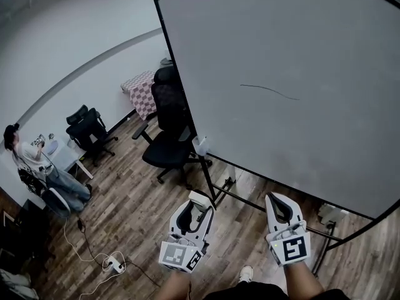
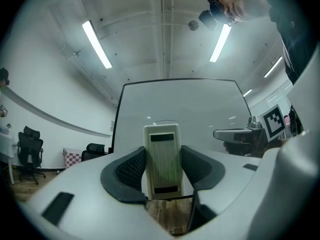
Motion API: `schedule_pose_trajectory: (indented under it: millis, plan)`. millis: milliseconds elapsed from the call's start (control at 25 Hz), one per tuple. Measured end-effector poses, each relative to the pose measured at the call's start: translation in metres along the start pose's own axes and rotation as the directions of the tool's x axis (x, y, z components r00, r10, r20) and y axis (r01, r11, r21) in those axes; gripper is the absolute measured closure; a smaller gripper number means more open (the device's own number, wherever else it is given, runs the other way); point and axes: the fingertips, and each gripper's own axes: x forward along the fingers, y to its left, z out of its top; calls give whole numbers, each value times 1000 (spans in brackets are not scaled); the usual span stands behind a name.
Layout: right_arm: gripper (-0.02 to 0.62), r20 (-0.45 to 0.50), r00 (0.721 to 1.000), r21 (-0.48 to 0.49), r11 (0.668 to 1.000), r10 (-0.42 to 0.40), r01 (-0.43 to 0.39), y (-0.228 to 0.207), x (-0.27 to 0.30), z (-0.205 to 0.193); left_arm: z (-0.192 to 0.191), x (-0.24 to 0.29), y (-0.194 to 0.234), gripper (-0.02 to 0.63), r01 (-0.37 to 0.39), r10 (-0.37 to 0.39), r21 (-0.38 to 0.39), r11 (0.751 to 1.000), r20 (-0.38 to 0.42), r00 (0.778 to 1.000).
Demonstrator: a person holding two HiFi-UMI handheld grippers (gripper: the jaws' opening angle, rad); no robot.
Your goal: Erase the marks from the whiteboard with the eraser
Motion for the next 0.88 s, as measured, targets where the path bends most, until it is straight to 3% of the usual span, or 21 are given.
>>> schedule_pose_trajectory:
  millis: [480, 880]
  plan:
    - [577, -14, 1000, -25, 1000, 4, -5, -67, 56, -5, 20, 126, 4, 366, 42, -42, 1, 999, 33, 999]
    - [577, -54, 997, -52, 998, -50, 47, -91, 127, -18, 27, 240, 53, 367, 81, -81, -30, 996, -3, 997]
